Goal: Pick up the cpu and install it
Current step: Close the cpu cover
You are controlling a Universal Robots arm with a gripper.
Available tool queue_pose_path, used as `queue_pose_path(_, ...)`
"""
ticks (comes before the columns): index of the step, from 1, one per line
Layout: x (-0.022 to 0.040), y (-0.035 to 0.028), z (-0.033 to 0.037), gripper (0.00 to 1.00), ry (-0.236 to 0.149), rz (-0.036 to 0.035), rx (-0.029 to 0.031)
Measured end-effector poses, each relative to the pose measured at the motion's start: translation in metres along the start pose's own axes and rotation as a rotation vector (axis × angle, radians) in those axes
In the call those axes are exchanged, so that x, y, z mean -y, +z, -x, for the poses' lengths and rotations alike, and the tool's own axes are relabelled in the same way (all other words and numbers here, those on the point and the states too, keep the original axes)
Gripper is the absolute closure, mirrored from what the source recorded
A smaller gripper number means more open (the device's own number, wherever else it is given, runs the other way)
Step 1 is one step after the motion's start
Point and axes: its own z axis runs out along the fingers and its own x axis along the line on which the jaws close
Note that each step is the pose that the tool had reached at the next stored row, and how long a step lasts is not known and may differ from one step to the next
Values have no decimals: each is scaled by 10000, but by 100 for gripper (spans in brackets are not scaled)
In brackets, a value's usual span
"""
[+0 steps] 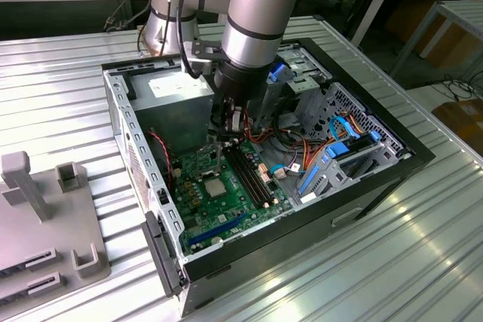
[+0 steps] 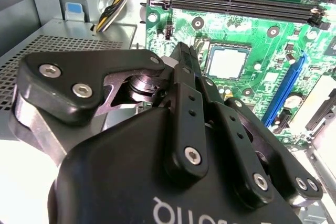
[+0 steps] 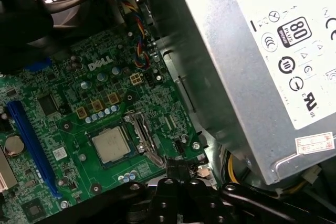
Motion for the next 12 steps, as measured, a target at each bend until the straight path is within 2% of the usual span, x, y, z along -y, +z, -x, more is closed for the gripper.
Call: queue_pose_path(12,9,-17,-26,89,-233,-6,-8)
